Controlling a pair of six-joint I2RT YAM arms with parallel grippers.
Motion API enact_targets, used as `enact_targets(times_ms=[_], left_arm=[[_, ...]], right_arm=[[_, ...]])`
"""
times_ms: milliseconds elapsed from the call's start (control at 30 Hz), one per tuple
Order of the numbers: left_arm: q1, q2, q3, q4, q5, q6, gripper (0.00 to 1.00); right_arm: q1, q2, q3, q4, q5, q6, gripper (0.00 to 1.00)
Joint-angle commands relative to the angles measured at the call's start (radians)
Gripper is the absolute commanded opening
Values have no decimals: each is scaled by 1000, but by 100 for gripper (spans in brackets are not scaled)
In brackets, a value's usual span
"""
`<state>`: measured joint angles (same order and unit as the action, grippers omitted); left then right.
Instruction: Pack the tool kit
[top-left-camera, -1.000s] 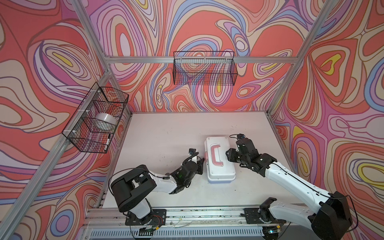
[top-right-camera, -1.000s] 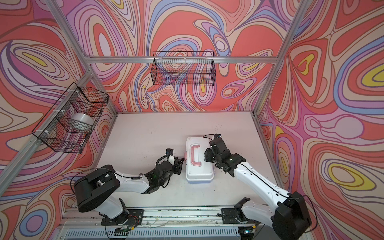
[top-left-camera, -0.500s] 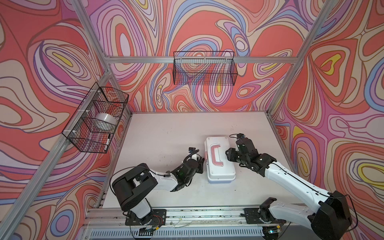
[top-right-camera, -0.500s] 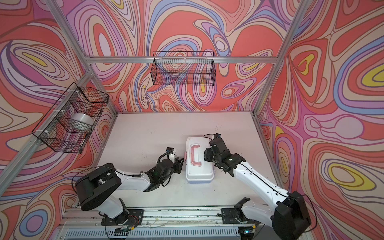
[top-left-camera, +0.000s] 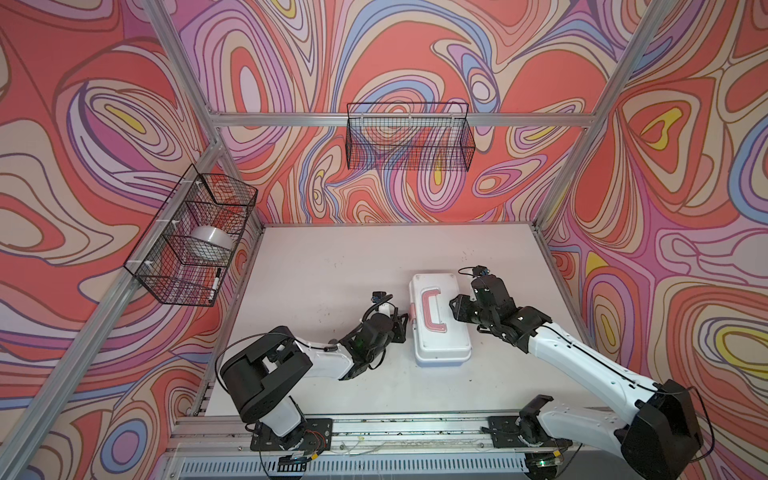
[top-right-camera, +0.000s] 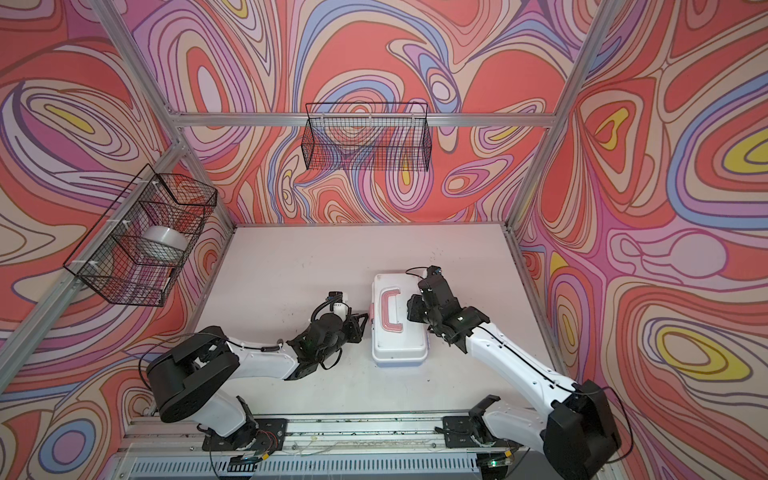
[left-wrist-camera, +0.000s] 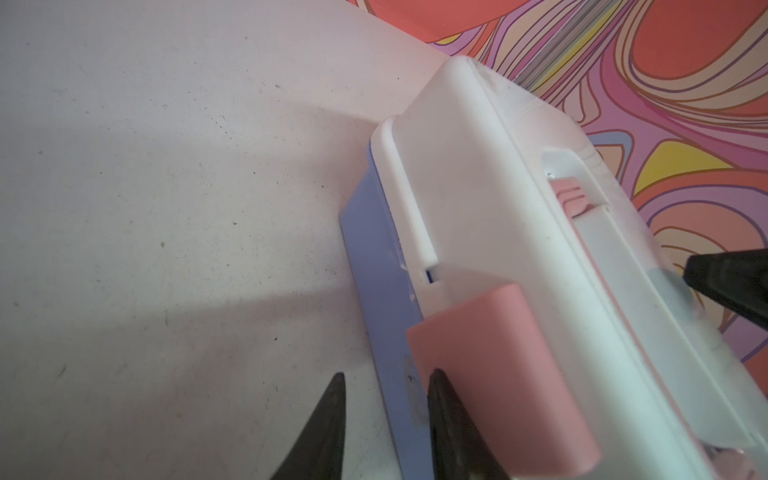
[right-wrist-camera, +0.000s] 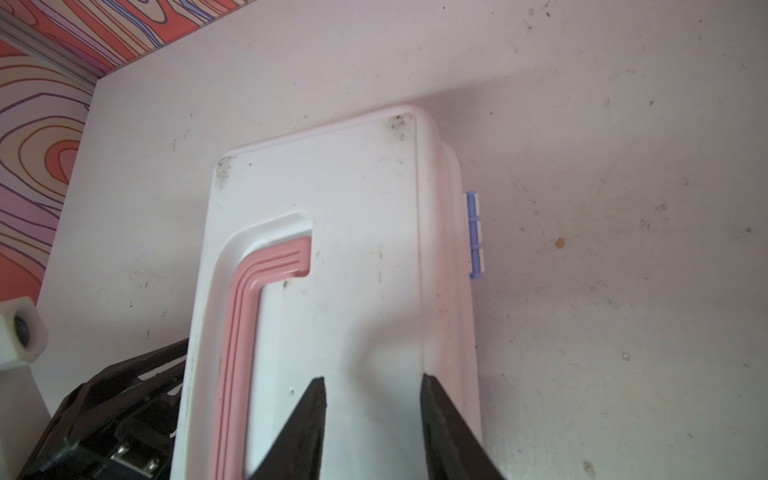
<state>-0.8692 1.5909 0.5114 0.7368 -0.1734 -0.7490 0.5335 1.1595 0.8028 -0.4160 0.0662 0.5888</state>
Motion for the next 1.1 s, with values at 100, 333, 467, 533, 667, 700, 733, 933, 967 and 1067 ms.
enact_targets(times_ms=[100, 333, 467, 533, 667, 700, 733, 933, 967, 1067], left_arm=[[11, 30, 14, 161, 157, -161, 29], [47, 163, 13, 383, 305, -361, 21], [51, 273, 25, 533, 364, -467, 16], [52, 320, 34, 604, 378, -504, 12], [55, 333, 36, 602, 384, -493, 11], [55, 324, 27, 592, 370, -483, 11], [58, 307, 19, 580, 357, -467, 11], [87, 232, 13, 475, 363, -434, 11], [89, 230, 13, 477, 366, -434, 11], [95, 229, 14, 479, 379, -439, 11]], right_arm=[[4, 11, -27, -12, -13, 6, 40], [5, 16, -31, -8, -20, 6, 39], [4, 19, -37, -3, -22, 5, 39], [4, 23, -40, -7, -11, 13, 39], [4, 12, -59, 10, -23, 17, 39], [5, 12, -59, 7, -23, 17, 39], [4, 12, -57, 3, -23, 17, 39], [5, 3, -61, 2, -28, 28, 39], [4, 3, -61, 2, -29, 29, 39], [4, 2, -59, -1, -26, 31, 39]])
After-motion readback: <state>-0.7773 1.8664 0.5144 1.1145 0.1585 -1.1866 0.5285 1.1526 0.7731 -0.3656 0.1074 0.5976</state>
